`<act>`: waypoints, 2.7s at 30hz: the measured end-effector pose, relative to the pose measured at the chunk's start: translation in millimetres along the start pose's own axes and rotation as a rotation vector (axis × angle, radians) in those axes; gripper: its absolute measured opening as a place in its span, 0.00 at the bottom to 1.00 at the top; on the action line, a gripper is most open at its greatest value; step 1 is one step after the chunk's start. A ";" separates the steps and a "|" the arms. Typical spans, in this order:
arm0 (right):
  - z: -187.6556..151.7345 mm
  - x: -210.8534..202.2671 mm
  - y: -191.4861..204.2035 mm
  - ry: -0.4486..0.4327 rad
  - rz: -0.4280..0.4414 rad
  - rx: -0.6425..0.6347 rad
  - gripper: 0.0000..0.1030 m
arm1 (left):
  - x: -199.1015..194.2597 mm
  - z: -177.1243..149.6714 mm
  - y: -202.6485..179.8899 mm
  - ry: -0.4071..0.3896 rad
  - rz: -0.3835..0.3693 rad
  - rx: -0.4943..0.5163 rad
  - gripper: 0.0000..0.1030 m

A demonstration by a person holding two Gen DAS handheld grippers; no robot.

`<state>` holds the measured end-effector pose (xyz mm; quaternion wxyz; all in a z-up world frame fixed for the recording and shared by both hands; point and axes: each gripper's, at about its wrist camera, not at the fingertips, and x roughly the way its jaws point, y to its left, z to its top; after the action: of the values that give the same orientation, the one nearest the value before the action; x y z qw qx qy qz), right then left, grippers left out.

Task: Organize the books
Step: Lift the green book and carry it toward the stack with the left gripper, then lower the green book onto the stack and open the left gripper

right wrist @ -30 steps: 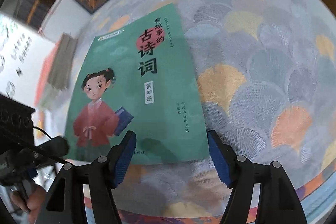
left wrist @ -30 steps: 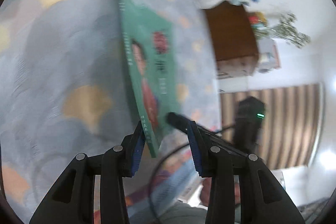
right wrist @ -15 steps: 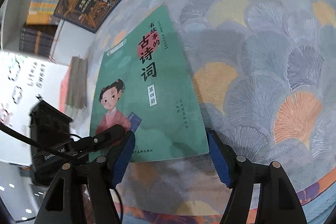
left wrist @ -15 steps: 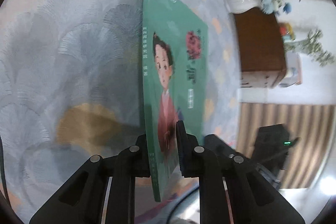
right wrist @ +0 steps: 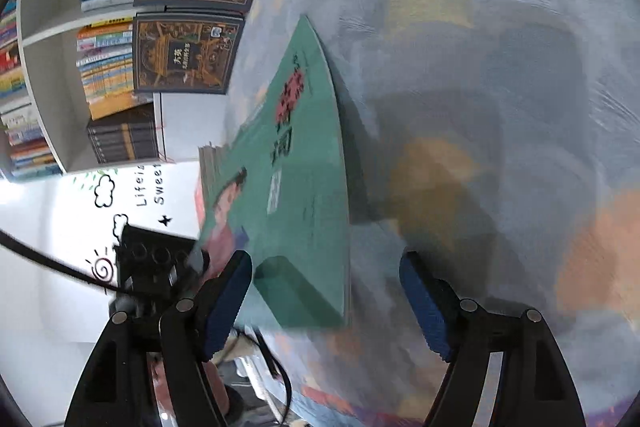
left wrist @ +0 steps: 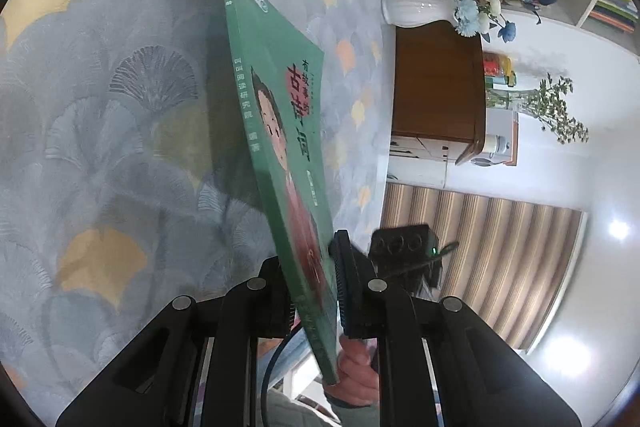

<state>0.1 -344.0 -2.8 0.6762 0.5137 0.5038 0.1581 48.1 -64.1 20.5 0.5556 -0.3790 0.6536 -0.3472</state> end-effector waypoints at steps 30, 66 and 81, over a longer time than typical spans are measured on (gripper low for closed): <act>-59.2 48.9 180.6 -0.119 -0.512 -0.778 0.38 | -90.0 -28.9 -60.6 -0.395 0.374 0.437 0.14; -49.5 312.3 317.4 0.156 -0.422 -1.009 0.43 | -284.1 52.3 68.9 -0.770 0.442 0.075 0.17; -51.7 227.3 235.1 0.184 -0.631 -0.939 0.60 | -267.3 -25.1 30.8 -0.841 0.735 0.136 0.27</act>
<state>128.5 -50.7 81.9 0.7998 -0.0327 0.5652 0.1995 45.5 186.8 120.9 0.8758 -0.1956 0.4412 0.0089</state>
